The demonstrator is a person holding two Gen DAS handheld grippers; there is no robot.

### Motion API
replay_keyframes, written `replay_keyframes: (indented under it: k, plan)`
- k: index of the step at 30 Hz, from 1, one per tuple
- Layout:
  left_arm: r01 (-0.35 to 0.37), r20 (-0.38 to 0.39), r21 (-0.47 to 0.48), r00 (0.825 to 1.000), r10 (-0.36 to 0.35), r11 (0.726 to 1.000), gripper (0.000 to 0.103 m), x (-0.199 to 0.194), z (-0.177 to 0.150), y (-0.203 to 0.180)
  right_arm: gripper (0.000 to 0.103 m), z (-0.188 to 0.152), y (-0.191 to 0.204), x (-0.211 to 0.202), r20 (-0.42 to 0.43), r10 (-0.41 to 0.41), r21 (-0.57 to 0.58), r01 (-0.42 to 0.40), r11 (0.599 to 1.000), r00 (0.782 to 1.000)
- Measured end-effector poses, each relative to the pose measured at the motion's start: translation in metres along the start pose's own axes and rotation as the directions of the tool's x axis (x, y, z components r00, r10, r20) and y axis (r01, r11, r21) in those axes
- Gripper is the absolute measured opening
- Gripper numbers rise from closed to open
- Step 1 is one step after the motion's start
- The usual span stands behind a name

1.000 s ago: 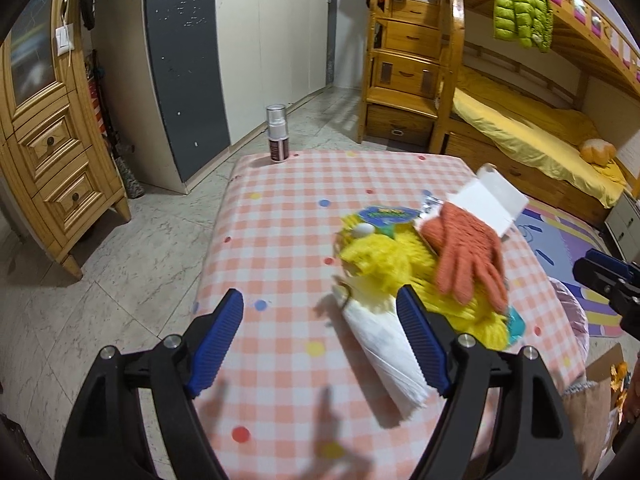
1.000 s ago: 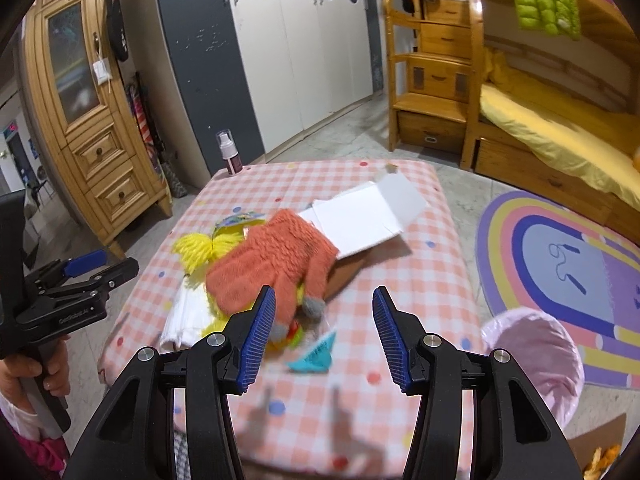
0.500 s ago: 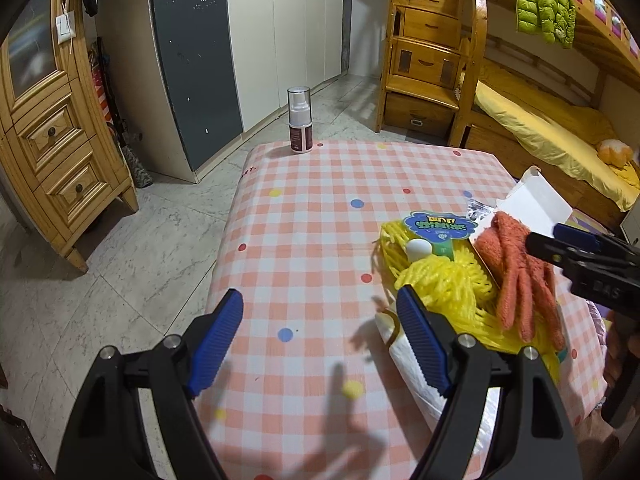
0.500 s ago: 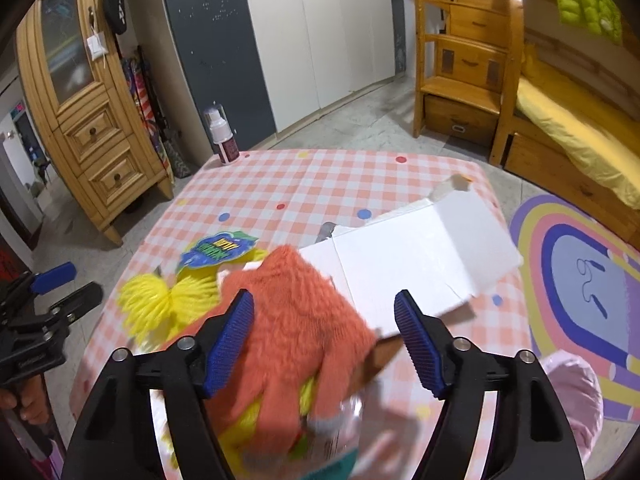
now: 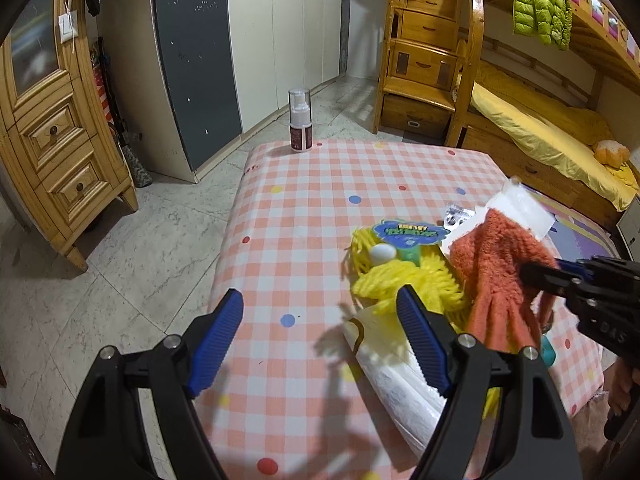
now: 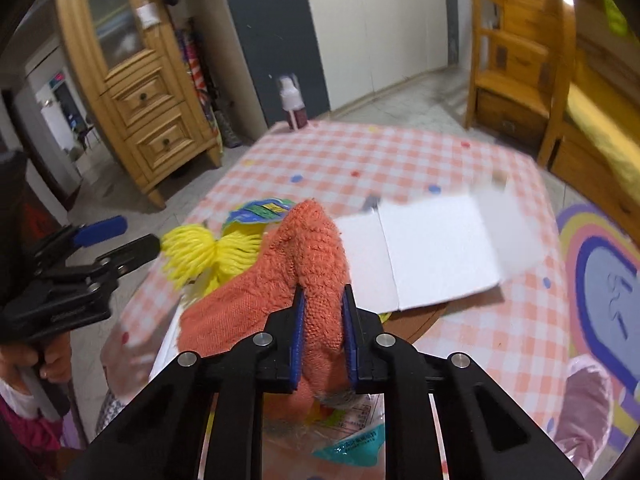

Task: Collect trash
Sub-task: 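Grasp the orange glove with the right tool while the left tool grasps white paper, then carry glove and paper to the pink bin and open both tools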

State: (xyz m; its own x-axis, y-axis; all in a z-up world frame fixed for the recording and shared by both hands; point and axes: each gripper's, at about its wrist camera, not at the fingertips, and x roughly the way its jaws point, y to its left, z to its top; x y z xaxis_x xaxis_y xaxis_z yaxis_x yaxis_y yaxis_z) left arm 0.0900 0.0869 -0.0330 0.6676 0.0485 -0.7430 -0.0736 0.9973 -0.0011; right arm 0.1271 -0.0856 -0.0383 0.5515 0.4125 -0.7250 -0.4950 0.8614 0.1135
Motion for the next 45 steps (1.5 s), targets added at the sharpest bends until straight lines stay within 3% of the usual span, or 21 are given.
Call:
replay_keyframes:
  k: [8, 11, 16, 22, 30, 38, 41, 45]
  plan:
    - [-0.001, 0.033, 0.021, 0.999, 0.000, 1.000, 0.077, -0.019, 0.002, -0.007, 0.016, 0.017, 0.002, -0.089, 0.216, -0.012, 0.007, 0.011, 1.000, 0.976]
    - [0.015, 0.042, 0.032, 0.999, -0.016, 0.999, 0.077, -0.025, 0.003, -0.015, 0.016, 0.015, 0.001, -0.118, 0.269, -0.059, 0.004, 0.060, 0.998, 0.961]
    - [0.077, 0.029, 0.066, 0.996, -0.079, 0.995, 0.077, -0.025, 0.005, -0.039, 0.016, -0.004, -0.010, -0.130, 0.254, -0.221, 0.019, 0.224, 0.974, 0.942]
    - [0.138, 0.008, 0.114, 0.990, -0.140, 0.984, 0.075, -0.013, 0.012, -0.073, 0.016, -0.030, -0.035, -0.116, 0.188, -0.260, 0.098, 0.245, 0.965, 0.947]
    - [0.152, -0.064, 0.114, 0.987, -0.145, 0.982, 0.049, 0.024, 0.028, -0.098, 0.016, -0.046, -0.050, -0.109, 0.175, -0.274, 0.154, 0.248, 0.956, 0.946]
    - [0.171, -0.178, 0.083, 0.972, -0.154, 0.982, 0.046, 0.068, 0.033, -0.107, 0.016, -0.053, -0.061, -0.105, 0.158, -0.265, 0.175, 0.237, 0.956, 0.951]
    - [0.175, -0.205, 0.084, 0.966, -0.155, 0.981, 0.034, 0.075, 0.032, -0.111, 0.016, -0.056, -0.065, -0.106, 0.156, -0.264, 0.182, 0.235, 0.955, 0.952]
    - [0.216, -0.193, 0.065, 0.960, -0.200, 0.974, 0.008, 0.071, 0.033, -0.112, 0.016, -0.057, -0.069, -0.113, 0.168, -0.268, 0.201, 0.234, 0.951, 0.949]
